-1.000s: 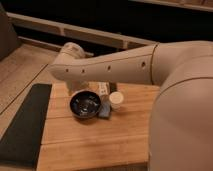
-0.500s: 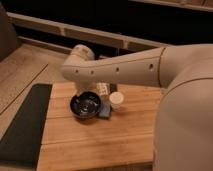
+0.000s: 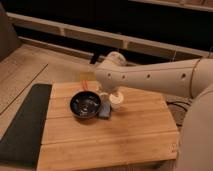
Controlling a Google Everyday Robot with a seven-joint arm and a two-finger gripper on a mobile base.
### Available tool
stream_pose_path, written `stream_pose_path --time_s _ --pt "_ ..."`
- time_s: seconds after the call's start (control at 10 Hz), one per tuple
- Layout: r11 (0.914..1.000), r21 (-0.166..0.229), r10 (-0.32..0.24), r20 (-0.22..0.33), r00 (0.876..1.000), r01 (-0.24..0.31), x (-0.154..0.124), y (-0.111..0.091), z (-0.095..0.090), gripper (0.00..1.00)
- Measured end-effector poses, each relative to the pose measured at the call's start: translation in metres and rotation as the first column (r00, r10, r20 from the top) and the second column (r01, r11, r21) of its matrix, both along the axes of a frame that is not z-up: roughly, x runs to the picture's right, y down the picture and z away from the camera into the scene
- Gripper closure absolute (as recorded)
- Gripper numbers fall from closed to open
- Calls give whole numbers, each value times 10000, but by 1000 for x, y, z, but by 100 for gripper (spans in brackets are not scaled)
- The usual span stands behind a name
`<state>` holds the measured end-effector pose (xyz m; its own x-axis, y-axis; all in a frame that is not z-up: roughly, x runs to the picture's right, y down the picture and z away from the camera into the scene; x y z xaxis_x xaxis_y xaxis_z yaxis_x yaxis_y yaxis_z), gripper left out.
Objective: Place the ceramic cup in the ceramic bowl
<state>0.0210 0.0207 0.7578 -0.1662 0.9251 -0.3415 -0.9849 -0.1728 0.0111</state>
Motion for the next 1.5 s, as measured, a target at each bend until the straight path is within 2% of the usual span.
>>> stream_pose_path --time_s 0.3,0.4,0.7,0.9,1.0,1.3,1.5 --pt "10000 0 42 68 10000 -42 -4 1 -1 35" --pt "9999 41 162 -116 9998 -162 0 -2 -1 35" --pt "9994 135 305 -87 9995 -304 0 -11 12 35" --pt "9994 -117 325 145 9994 -323 -4 -4 27 35" --pt "9986 -421 340 199 9992 -331 -4 6 40 35" --pt "9914 -1252 375 -33 9993 -377 7 30 68 35" --pt "9878 -1524 290 -236 9993 -323 16 35 81 35"
